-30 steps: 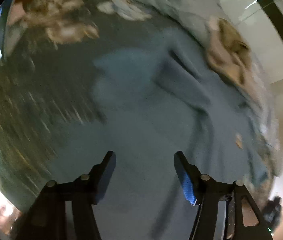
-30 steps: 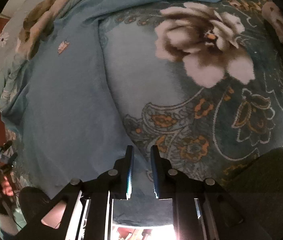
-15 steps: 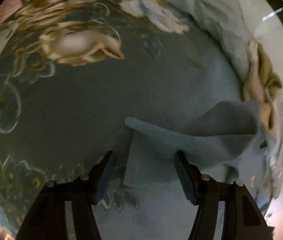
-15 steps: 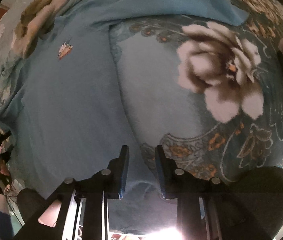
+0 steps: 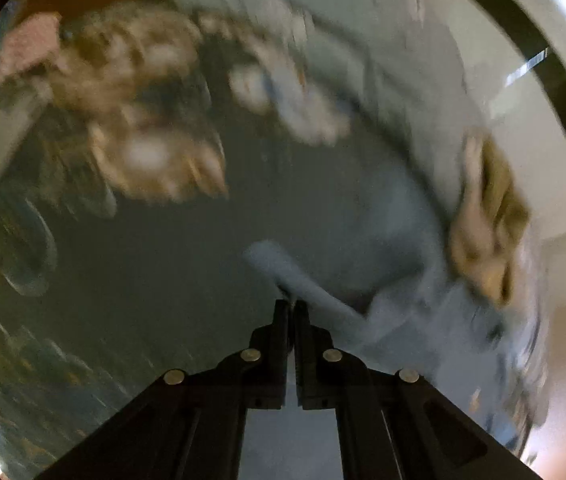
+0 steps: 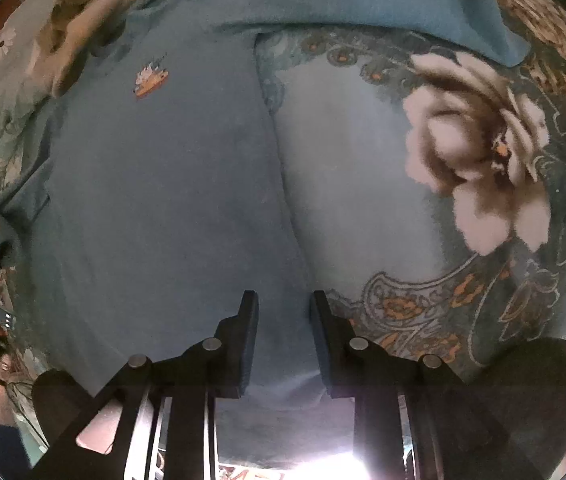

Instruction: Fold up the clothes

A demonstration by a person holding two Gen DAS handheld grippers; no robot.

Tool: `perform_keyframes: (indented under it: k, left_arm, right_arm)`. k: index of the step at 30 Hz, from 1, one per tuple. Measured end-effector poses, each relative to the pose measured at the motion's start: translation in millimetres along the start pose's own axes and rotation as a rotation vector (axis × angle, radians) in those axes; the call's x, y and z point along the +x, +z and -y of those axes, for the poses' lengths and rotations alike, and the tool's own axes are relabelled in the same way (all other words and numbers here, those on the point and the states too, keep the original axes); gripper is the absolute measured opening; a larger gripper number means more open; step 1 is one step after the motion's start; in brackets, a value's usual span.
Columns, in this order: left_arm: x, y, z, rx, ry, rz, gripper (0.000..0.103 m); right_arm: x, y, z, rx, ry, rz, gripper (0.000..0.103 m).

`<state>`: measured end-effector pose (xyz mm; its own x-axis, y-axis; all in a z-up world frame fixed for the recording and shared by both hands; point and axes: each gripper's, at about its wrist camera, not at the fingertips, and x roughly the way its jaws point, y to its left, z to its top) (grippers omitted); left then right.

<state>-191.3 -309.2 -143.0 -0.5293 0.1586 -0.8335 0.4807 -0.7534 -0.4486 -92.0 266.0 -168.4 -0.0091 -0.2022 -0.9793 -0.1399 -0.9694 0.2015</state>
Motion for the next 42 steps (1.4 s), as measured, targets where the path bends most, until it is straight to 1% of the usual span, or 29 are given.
perform_keyframes:
  k: [2,4,6,10,14,18,20,25,27,29,32,35,37,39,40,41,42]
  left_arm:
    - [-28.6,29.8,-7.5,-0.031,-0.011,0.087,0.003]
    - [-53.2,58.7,-16.5,-0.041,-0.013,0.141,0.003]
    - [-79.6,78.8,-17.4,-0.028,-0.010,0.191,0.003]
    - [-100.1,95.5,-0.5,0.044,0.005,0.212,0.002]
    - [-100.5,73.4,48.7,0.148,-0.032,0.213,0.002]
    - [-105.4,45.1,125.3,0.294,-0.126,0.198,0.002]
    - [-107.4,21.1,178.9,0.402,-0.186,0.182,0.002]
    - [-81.4,-62.5,308.7,0.680,-0.311,0.074,0.002]
    - [-55.2,-97.2,343.7,0.730,-0.318,0.000,0.002]
    - [-25.6,-130.8,372.2,0.769,-0.309,-0.076,0.002]
    - [19.6,-179.0,398.8,0.808,-0.261,-0.180,0.002]
    - [58.1,-221.0,415.4,0.865,-0.191,-0.260,0.002]
    - [85.0,-244.6,420.3,0.891,-0.135,-0.326,0.002]
    - [98.7,-259.2,419.1,0.890,-0.118,-0.381,0.004]
    - [105.4,-265.1,416.7,0.888,-0.109,-0.416,0.005]
    - [109.0,-270.7,412.2,0.885,-0.108,-0.447,0.011]
    - [107.1,-271.6,407.4,0.883,-0.122,-0.465,0.016]
  right_arm:
    - [-0.2,0.4,2.2,0.007,0.003,0.004,0.027]
    - [1.9,0.6,3.8,0.014,0.009,0.002,0.027]
    - [4.7,0.8,4.2,0.021,0.017,-0.001,0.027]
    - [10.4,2.0,2.4,0.025,0.041,-0.006,0.027]
    - [14.3,4.2,2.6,0.028,0.066,-0.006,0.027]
    - [16.1,7.8,8.6,0.040,0.099,0.000,0.027]
    - [16.0,10.3,12.8,0.052,0.118,0.006,0.027]
    - [14.9,16.9,23.0,0.075,0.158,0.023,0.027]
    - [14.9,17.4,24.5,0.088,0.174,0.031,0.027]
    - [13.7,21.8,36.2,0.106,0.186,0.038,0.027]
    - [9.3,12.7,57.9,0.139,0.193,0.047,0.027]
    - [7.4,5.1,80.3,0.177,0.187,0.048,0.027]
    - [2.0,0.7,89.9,0.196,0.183,0.050,0.027]
    - [-3.1,-3.6,99.3,0.215,0.178,0.052,0.027]
    - [-2.8,-4.2,102.1,0.221,0.176,0.053,0.027]
    - [-2.1,-4.5,104.2,0.225,0.174,0.053,0.027]
    - [-1.1,-4.1,104.8,0.227,0.175,0.052,0.027]
